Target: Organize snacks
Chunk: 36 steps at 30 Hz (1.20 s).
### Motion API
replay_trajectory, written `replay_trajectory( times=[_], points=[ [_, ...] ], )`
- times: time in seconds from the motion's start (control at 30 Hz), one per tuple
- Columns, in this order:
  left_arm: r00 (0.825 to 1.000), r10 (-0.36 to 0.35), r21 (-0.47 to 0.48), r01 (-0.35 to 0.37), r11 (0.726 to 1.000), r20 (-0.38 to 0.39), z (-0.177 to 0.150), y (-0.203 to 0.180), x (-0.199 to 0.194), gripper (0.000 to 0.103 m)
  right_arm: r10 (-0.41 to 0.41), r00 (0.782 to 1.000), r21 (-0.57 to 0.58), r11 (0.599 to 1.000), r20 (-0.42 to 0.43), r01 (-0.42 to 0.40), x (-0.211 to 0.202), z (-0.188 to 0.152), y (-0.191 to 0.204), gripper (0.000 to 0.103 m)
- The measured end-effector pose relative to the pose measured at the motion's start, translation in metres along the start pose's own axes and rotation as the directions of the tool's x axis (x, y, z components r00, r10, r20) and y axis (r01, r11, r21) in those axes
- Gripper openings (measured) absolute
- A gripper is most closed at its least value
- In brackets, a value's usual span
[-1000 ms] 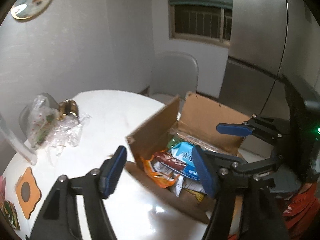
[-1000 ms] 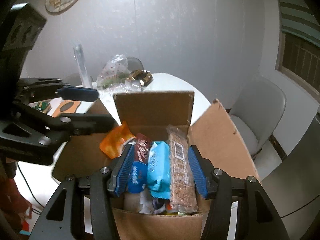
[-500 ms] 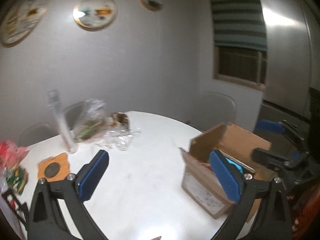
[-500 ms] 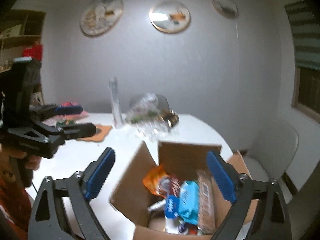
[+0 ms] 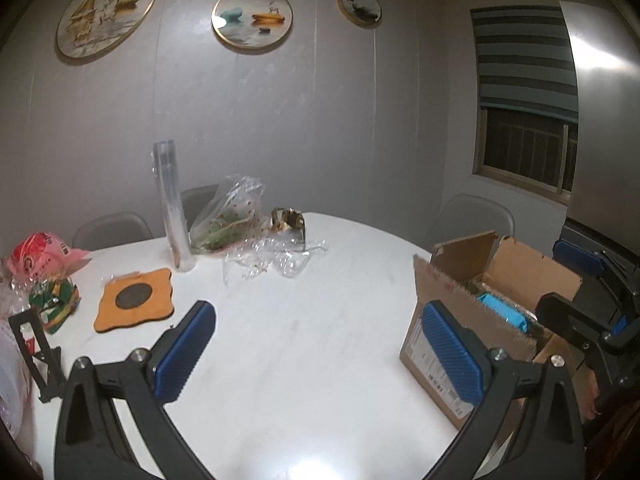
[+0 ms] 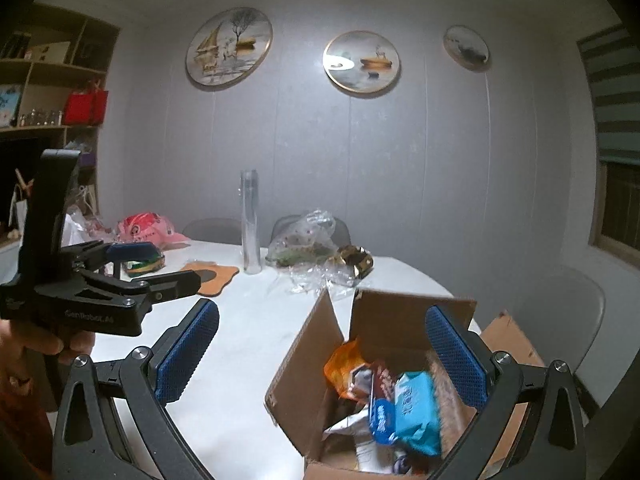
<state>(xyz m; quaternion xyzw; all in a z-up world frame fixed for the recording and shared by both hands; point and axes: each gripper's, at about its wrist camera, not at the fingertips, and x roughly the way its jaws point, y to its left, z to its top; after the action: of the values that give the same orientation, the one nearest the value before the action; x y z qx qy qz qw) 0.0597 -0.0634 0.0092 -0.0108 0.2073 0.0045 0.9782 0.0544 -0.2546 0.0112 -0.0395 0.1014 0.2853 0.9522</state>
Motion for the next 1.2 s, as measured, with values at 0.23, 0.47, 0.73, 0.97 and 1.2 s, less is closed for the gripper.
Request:
replay_trajectory(
  times=[0.23, 0.47, 0.73, 0.97, 1.2],
  points=[
    [1.000, -0.008, -0.009, 0.008, 1.000, -0.008, -0.003, 0.002, 0.003, 0.102, 0.015, 1.000, 0.028, 1.000, -0.010, -0.015, 0.002, -0.004, -0.002, 0.103],
    [1.000, -0.010, -0.004, 0.010, 1.000, 0.004, -0.001, -0.002, -0.001, 0.102, 0.020, 1.000, 0.046, 0.999, 0.003, -0.021, -0.003, -0.002, -0.006, 0.103],
    [1.000, -0.021, 0.005, 0.021, 1.000, 0.000, 0.000, -0.006, 0.000, 0.102, 0.021, 1.000, 0.044, 0.999, -0.005, -0.021, -0.005, -0.004, -0.005, 0.103],
    [1.000, -0.026, 0.014, 0.026, 1.000, -0.001, 0.001, -0.006, 0.000, 0.102, 0.007, 1.000, 0.040, 0.999, -0.012, -0.006, -0.006, -0.004, -0.007, 0.103],
    [1.000, -0.026, 0.013, 0.026, 1.000, -0.004, 0.001, -0.007, 0.000, 0.102, 0.004, 1.000, 0.042, 0.999, -0.010, -0.003, -0.009, -0.003, -0.006, 0.103]
  ],
)
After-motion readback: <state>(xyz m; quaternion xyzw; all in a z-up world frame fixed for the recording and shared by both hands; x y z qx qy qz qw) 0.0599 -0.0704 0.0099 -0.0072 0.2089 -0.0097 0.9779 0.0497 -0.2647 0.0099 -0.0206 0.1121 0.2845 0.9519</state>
